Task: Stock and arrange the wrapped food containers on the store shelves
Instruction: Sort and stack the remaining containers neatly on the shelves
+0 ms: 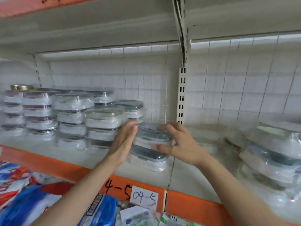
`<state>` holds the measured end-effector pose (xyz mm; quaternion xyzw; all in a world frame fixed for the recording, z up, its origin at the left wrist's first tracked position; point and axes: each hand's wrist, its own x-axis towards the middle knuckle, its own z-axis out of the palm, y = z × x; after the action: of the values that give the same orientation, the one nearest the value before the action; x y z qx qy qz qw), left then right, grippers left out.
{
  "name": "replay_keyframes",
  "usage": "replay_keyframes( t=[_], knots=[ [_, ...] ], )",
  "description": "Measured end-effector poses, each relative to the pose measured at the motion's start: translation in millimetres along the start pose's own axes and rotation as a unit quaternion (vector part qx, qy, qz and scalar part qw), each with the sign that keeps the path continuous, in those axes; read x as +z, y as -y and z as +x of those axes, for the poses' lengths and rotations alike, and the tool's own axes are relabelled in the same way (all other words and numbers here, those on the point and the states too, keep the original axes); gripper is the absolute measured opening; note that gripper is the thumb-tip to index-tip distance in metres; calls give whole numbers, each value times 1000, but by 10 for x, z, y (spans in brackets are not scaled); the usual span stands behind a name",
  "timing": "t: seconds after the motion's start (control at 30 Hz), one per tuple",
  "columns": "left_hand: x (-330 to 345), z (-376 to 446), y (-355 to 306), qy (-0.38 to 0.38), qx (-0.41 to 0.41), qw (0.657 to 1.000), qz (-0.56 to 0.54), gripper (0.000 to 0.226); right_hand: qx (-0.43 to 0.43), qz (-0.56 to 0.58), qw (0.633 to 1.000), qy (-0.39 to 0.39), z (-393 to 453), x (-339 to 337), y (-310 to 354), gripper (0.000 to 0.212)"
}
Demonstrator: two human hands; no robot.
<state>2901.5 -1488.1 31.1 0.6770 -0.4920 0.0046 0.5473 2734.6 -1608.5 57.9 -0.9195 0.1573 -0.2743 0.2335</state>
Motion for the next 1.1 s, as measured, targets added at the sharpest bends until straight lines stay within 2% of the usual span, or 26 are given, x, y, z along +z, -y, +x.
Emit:
replay_keyframes(
  t=[0.1,0.23,0.3,0.37,0.43,0.53,0.6,0.63,0.73,0.8,0.87,0.97,1.0,1.1],
  knots=[
    [16,-3,-24,8,-17,1000,-4,47,-9,-5,1000,3,-1,40,-63,57],
    [28,-45,-76,47,-7,999,27,67,-21,42,999,-5,-54,-53,-183,52],
    [45,-80,-88,67,5,994,82,68,-17,42,999,-25,-67,-69,-215,50],
    [66,-94,-116,41,45,985,160,65,-10,45,997,-62,-69,-51,-232,48],
    [54,-97,-196,-9,119,968,219,61,-8,52,994,-100,-58,-63,-252,45],
    [-177,-23,-355,-41,229,941,246,37,0,66,989,-135,-75,-106,-259,43],
    [-445,145,-424,-43,256,922,286,27,8,82,987,-135,-111,-86,-233,42],
    [-588,264,-429,-39,237,913,329,28,12,90,987,-133,-118,-64,-208,42],
    [-874,464,-240,-12,115,865,489,44,33,113,985,-129,3,-24,-85,44],
    [-897,431,-50,-7,101,869,484,54,52,128,980,-140,237,-36,-2,51],
    [-889,433,64,-15,127,884,450,65,59,134,976,-162,559,-40,110,53],
    [-918,488,156,-55,179,882,432,58,46,91,978,-180,1101,-1,266,52],
    [-918,480,172,-65,188,884,423,53,41,67,983,-167,1281,25,299,52],
    [-890,477,224,-90,194,891,401,46,45,-26,997,-62,1742,171,325,48]
  ],
)
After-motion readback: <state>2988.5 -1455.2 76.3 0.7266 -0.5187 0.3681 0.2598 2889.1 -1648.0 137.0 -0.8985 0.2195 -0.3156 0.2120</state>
